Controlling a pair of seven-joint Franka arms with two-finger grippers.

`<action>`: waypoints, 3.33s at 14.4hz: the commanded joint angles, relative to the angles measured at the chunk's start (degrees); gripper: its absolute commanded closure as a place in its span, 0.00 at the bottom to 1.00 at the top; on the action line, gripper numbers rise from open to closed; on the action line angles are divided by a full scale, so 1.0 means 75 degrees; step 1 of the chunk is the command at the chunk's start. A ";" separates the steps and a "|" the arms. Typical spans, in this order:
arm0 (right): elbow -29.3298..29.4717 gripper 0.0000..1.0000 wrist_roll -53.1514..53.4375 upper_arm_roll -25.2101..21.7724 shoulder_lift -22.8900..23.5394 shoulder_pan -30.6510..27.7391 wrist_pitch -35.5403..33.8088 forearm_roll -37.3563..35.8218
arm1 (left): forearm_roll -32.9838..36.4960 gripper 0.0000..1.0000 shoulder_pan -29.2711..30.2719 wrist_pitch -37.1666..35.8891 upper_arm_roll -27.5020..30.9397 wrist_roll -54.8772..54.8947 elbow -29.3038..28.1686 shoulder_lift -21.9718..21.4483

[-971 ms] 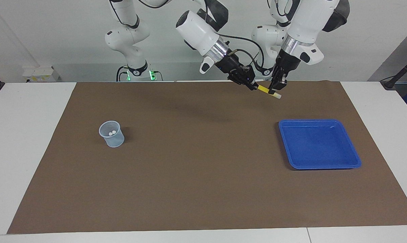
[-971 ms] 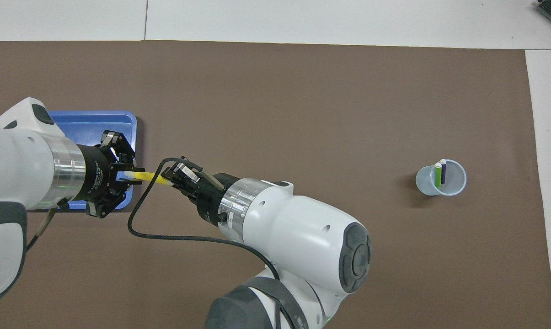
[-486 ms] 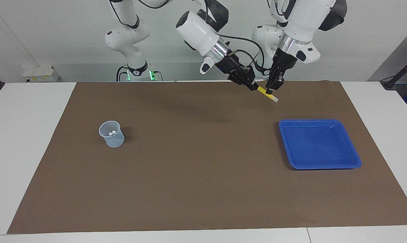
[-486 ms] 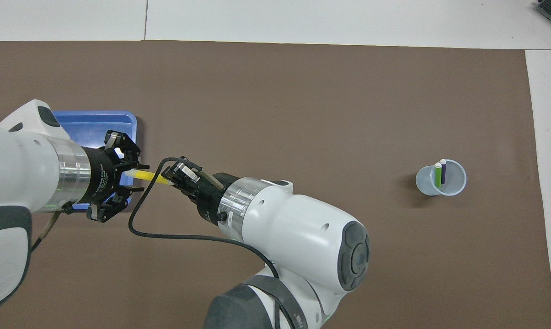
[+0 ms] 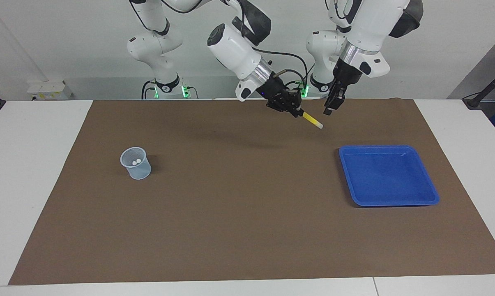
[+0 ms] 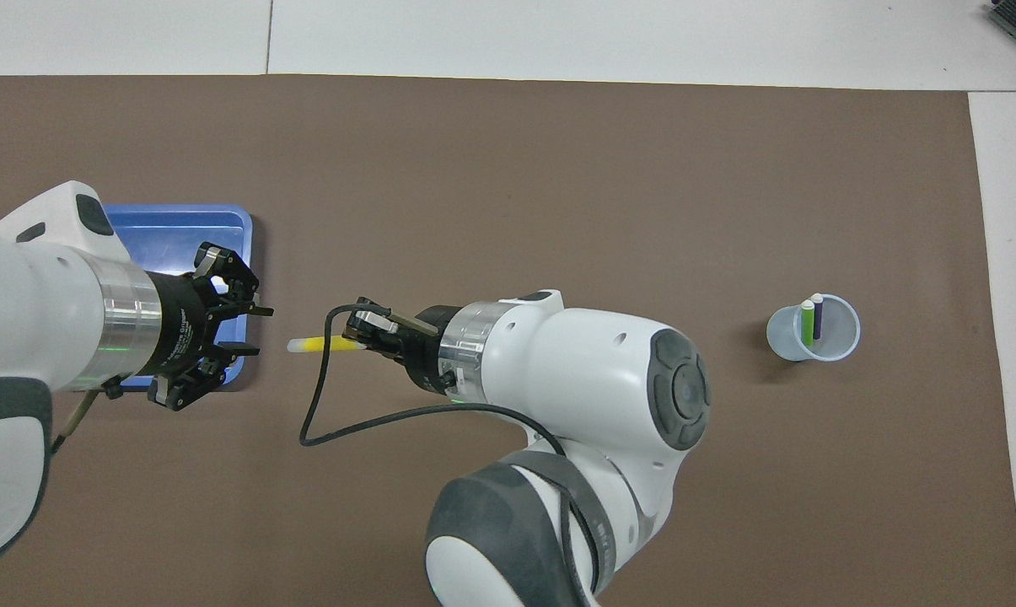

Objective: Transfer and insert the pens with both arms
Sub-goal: 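Open the left gripper and carry the yellow pen toward the cup, then insert the yellow pen into the clear cup with the right gripper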

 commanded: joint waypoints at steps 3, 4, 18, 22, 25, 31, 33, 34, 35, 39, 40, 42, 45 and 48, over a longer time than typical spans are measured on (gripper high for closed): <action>0.0059 1.00 -0.1309 0.0063 -0.0181 -0.0859 -0.1744 -0.1700 | -0.0100 0.60 0.0310 -0.0939 0.0318 0.3514 -0.0093 -0.0255; 0.0082 1.00 -0.1555 0.0052 -0.0204 -0.0965 -0.2025 -0.2051 | -0.0100 0.60 0.0438 -0.1080 0.0400 0.4253 -0.0093 -0.0267; -0.0057 1.00 -0.9301 0.0063 -0.1306 -0.4233 -0.6153 -0.7140 | 0.0378 0.00 0.2677 -0.1446 0.0658 0.9977 0.0176 -0.0220; -0.0887 1.00 -0.9866 0.0052 -0.1539 -0.4680 -0.5078 -0.7175 | 0.0825 0.00 0.2701 -0.1410 0.0658 1.0119 0.0445 -0.0057; -0.1616 1.00 -0.9878 0.0063 -0.1751 -0.4810 -0.4197 -0.7176 | 0.0966 0.00 0.2666 -0.1410 0.0658 1.0084 0.0598 -0.0009; -0.1722 0.18 -0.9878 0.0052 -0.1751 -0.4845 -0.4079 -0.7164 | 0.1199 0.00 0.2503 -0.1234 0.0635 1.0084 0.0797 0.0190; -0.1664 0.00 -0.9924 0.0052 -0.1751 -0.4845 -0.4114 -0.7164 | 0.1212 0.00 0.2303 -0.1211 0.0635 1.0073 0.0797 0.0202; -0.1606 0.00 -0.9925 0.0063 -0.1751 -0.4845 -0.4195 -0.7152 | 0.1212 0.00 0.2280 -0.1164 0.0623 1.0049 0.0809 0.0202; -0.1501 0.00 -0.9925 0.0063 -0.1763 -0.4845 -0.4277 -0.7106 | 0.1212 0.00 0.2117 -0.1082 0.0635 1.0049 0.0797 0.0202; -0.1137 0.00 -0.9820 0.0110 -0.1798 -0.4623 -0.4618 -0.6313 | 0.1189 0.00 0.1158 -0.1011 0.1148 1.0037 0.0902 0.0354; -0.1067 0.00 -0.9761 0.0122 -0.1810 -0.4564 -0.4618 -0.5960 | 0.1201 0.00 0.0922 -0.1046 0.1394 1.0037 0.1077 0.0516; -0.1066 0.00 -0.9528 0.0122 -0.1798 -0.4447 -0.4536 -0.5840 | 0.1201 0.00 0.0814 -0.1163 0.1467 1.0037 0.1510 0.0763; -0.1055 0.00 -0.9257 0.0110 -0.1798 -0.4539 -0.4489 -0.5840 | 0.1177 0.00 0.0652 -0.1164 0.1479 1.0037 0.1816 0.1021; -0.0833 0.00 -0.8989 0.0063 -0.1752 -0.4528 -0.4640 -0.5816 | 0.1363 0.00 0.0335 -0.1164 0.1748 1.0037 0.2063 0.1279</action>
